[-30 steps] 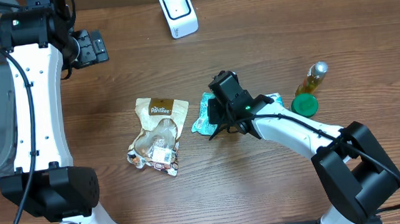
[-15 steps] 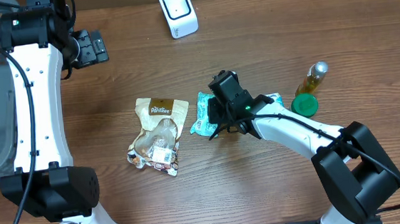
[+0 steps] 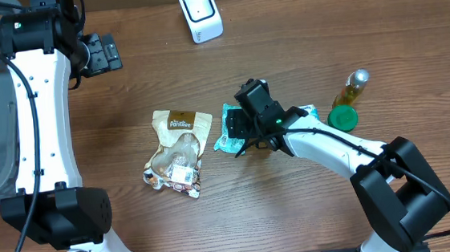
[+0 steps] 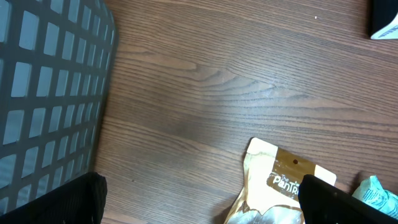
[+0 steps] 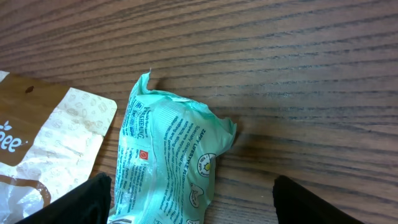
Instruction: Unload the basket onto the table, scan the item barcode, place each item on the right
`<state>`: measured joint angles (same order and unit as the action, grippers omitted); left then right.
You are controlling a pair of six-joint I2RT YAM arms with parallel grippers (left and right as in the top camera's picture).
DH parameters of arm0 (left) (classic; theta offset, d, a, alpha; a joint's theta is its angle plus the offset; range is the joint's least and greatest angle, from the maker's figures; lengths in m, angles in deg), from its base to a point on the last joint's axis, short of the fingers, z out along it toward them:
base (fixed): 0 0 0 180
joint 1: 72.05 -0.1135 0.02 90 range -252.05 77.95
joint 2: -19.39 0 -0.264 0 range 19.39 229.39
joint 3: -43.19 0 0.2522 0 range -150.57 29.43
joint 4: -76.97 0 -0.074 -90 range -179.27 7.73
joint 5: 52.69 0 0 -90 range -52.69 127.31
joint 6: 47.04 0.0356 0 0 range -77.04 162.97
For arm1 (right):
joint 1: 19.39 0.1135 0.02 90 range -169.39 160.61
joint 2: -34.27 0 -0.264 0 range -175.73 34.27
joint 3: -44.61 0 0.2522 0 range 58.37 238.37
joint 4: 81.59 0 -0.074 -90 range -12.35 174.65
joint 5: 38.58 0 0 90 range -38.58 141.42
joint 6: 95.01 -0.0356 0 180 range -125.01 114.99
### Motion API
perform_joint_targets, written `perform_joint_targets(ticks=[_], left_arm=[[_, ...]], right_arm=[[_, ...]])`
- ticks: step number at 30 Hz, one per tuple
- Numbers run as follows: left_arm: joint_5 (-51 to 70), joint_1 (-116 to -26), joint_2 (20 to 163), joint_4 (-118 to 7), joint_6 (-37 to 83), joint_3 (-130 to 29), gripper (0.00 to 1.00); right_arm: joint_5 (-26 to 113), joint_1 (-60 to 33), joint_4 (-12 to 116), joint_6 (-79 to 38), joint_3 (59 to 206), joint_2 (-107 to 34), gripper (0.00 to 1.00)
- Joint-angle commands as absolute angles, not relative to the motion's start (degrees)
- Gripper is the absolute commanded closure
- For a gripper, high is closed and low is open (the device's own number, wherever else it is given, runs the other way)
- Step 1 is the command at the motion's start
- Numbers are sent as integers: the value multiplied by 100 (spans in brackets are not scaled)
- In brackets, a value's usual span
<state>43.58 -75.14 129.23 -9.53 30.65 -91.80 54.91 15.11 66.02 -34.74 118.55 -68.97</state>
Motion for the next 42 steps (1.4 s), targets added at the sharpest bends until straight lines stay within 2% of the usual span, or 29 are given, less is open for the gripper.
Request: perform_joint_targets(ticks=[1,2,5,8,13,16,29,36,39,42], left_arm=[[4369,-7501,12836,-961,3006,-9250,0],[4366,-7501,12836,-961,3008,-9250,0],[4369,-7503,12836,-961,3008,-9250,0],[4369,-7503,12836,-961,3006,-9250,0],[4369,-7501,12836,-961,3008,-9250,1],[4369,-7501,12836,-961,3006,-9250,0],[4369,-7503,12836,-961,3008,-9250,0],[4369,-7503,12836,-961,3008,-9250,0],[4369,-7503,12836,-961,3008,-9250,0],[4369,-7503,12836,-961,3006,-9250,0]], right_arm=[[5493,1465,6571,-3476,11997,-6814,31],[5388,1465,6497,-3476,12091,-6764,35],[4971,1465,6274,-3474,12463,-6554,64],[4732,1471,6263,-3498,12520,-6519,82],[4697,1474,5996,-3496,12474,-6775,81],[4433,1471,6014,-3496,12400,-6982,86],[4103,1541,6361,-3492,12321,-7767,89],[4009,1541,6401,-3492,12376,-7894,89],[3218,1458,6399,-3280,12653,-7697,85],[3069,1364,6289,-2923,12911,-7389,83]])
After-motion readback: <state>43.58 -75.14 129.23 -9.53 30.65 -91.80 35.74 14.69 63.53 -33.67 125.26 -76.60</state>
